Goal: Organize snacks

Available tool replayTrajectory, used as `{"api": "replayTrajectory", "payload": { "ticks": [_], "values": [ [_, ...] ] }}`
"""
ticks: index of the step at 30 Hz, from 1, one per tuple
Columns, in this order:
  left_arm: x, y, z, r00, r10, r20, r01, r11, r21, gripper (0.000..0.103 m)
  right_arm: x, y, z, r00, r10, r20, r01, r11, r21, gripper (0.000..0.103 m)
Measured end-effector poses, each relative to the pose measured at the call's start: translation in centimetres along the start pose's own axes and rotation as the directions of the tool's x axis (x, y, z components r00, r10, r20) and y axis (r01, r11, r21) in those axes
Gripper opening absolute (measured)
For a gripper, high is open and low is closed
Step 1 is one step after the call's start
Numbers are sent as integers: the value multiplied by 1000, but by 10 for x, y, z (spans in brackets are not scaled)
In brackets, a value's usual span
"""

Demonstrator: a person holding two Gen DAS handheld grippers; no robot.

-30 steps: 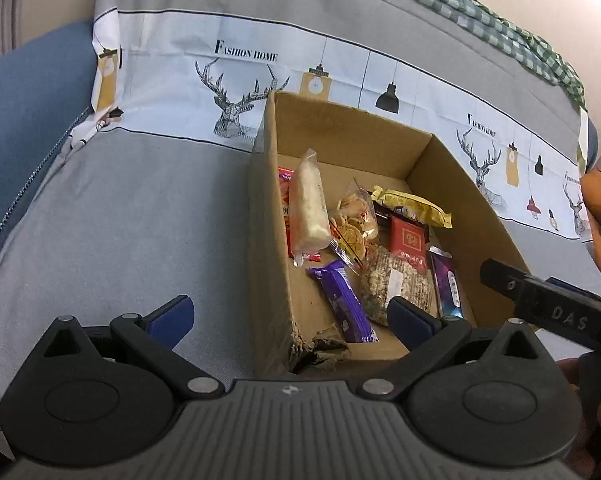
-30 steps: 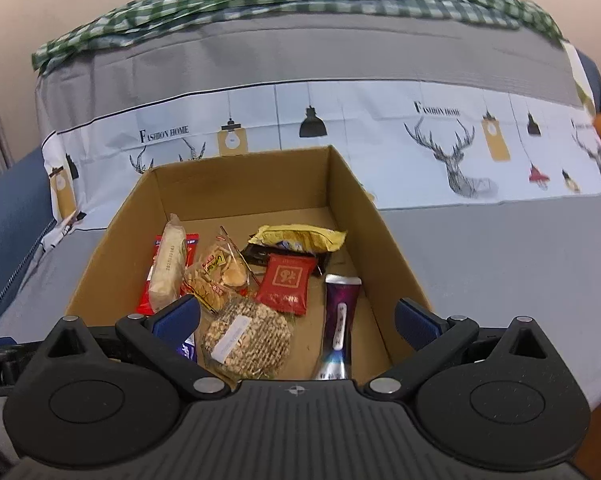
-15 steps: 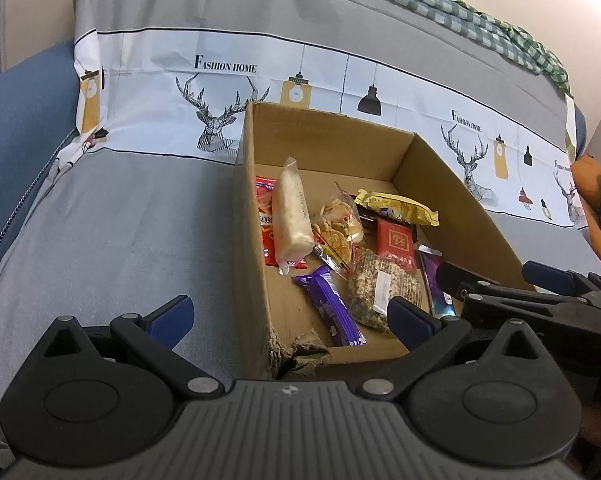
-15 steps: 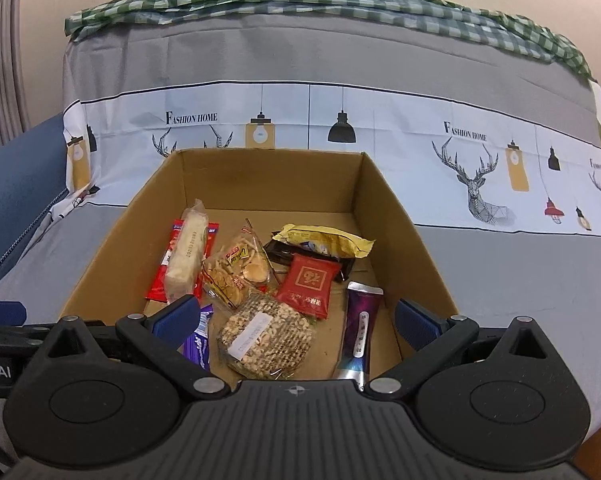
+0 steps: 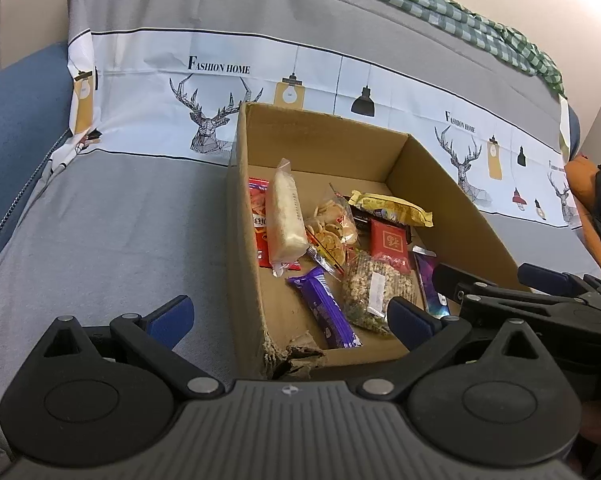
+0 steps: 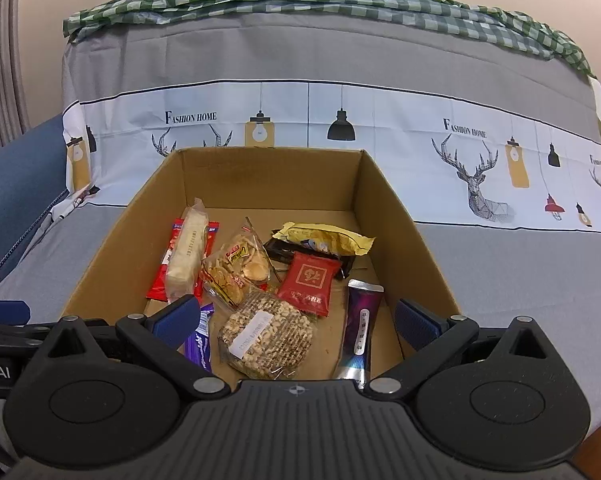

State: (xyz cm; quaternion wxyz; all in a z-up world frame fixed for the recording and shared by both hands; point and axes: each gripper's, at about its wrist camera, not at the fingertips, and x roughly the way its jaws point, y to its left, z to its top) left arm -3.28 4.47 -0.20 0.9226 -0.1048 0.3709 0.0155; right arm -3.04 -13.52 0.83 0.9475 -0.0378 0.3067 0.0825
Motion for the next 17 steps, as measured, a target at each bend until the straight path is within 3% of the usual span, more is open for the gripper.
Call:
{"api": "replayTrajectory", "payload": {
  "ticks": [17],
  "values": [
    [4,3,3,999,-36,7,36,999,2,103,5,3,0,1000,0,-23,0,1000,-8,102]
  ]
}}
